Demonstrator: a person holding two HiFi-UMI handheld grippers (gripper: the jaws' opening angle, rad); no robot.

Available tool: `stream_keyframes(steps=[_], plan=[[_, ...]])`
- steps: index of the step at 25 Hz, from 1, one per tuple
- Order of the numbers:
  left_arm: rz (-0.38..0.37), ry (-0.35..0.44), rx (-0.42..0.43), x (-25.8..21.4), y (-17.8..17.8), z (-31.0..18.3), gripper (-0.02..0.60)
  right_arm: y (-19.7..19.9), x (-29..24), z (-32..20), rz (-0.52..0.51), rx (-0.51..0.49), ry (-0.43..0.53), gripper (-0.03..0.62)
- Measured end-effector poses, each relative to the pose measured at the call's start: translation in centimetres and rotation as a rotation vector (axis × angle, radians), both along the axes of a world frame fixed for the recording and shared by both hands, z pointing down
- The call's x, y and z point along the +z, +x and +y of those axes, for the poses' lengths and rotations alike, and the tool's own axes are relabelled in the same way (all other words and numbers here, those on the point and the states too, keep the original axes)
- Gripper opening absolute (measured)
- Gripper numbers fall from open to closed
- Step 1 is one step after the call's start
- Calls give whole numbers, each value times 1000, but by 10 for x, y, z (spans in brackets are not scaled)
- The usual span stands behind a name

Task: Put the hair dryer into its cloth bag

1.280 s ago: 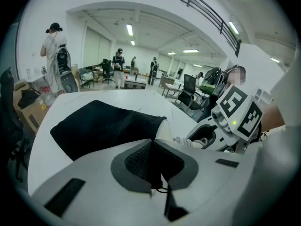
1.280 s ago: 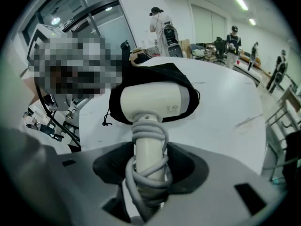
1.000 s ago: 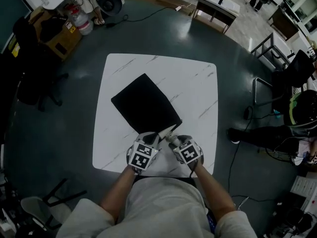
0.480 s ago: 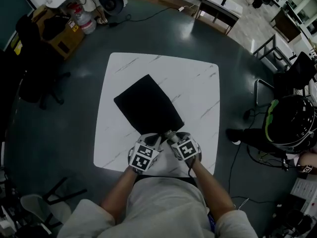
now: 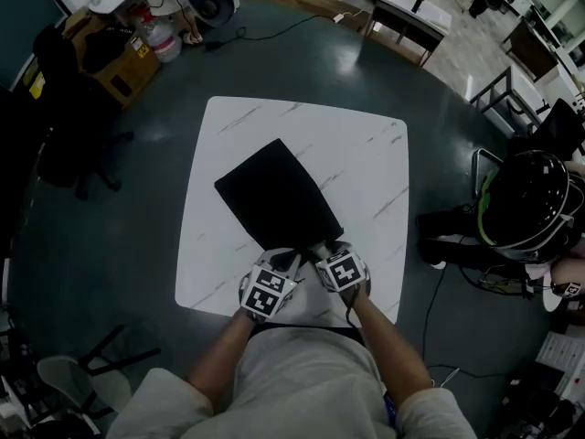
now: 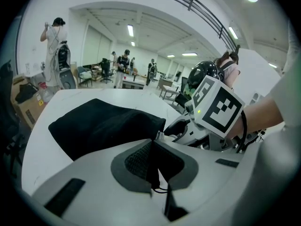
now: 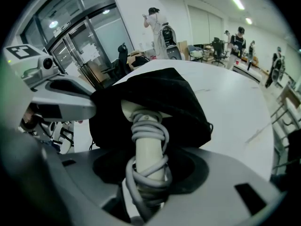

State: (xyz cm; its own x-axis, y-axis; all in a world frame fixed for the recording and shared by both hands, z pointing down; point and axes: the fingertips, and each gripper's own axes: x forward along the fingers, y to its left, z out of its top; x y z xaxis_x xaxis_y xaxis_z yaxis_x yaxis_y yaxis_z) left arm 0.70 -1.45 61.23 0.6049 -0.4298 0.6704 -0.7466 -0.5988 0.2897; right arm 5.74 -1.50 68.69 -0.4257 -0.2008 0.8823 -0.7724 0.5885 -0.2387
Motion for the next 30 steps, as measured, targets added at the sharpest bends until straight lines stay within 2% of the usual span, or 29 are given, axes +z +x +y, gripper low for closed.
stream_keyframes(steps=[30], plan=[[33, 0, 20, -6, -14, 10, 15, -38, 3, -26, -43, 82, -6, 231]])
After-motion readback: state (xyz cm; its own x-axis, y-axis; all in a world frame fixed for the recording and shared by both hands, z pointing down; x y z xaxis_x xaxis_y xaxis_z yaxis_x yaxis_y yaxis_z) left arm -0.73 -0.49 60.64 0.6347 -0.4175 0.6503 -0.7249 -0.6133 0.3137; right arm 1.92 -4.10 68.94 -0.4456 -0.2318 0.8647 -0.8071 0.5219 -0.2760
